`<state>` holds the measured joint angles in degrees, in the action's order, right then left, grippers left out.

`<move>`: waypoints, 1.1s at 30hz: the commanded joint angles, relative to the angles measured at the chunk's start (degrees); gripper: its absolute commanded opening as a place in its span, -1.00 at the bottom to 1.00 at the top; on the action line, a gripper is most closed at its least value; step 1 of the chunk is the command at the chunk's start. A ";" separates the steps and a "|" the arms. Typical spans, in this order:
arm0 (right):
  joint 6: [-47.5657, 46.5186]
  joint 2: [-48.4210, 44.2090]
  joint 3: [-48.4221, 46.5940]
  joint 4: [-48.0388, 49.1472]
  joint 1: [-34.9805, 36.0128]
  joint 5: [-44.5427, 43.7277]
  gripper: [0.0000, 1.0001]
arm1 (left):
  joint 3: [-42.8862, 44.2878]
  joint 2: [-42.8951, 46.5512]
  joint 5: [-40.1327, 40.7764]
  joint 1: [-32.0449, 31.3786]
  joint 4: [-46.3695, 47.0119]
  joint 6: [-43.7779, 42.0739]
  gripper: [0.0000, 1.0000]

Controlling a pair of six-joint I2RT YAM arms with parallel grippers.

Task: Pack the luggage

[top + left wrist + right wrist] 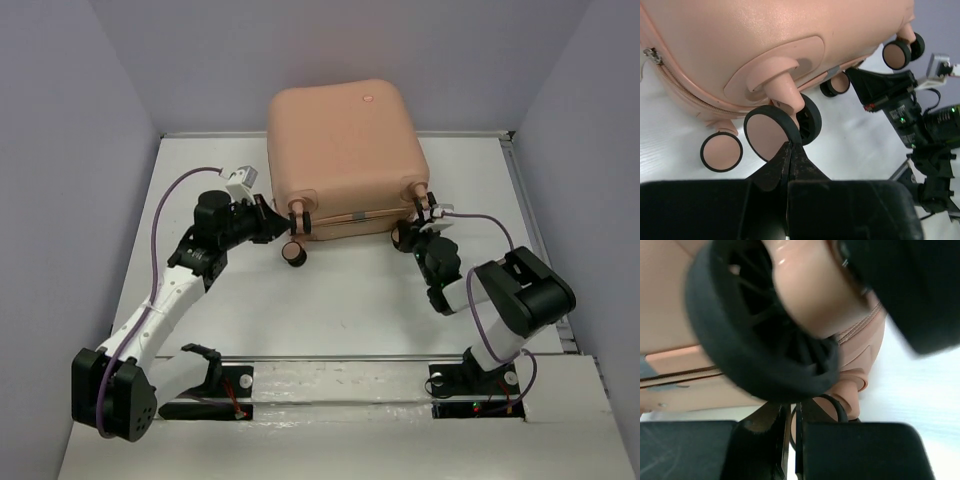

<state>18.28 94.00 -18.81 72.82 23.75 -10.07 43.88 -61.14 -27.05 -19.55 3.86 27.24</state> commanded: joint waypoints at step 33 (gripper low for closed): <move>7.20 -39.50 12.47 -24.65 11.58 0.05 -0.72 | 13.52 2.79 18.91 -0.93 -17.13 -18.37 0.52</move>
<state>24.16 56.29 -5.21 51.40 34.98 -7.75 55.22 -57.28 -4.34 -20.51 -11.73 12.16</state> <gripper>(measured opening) 0.110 0.762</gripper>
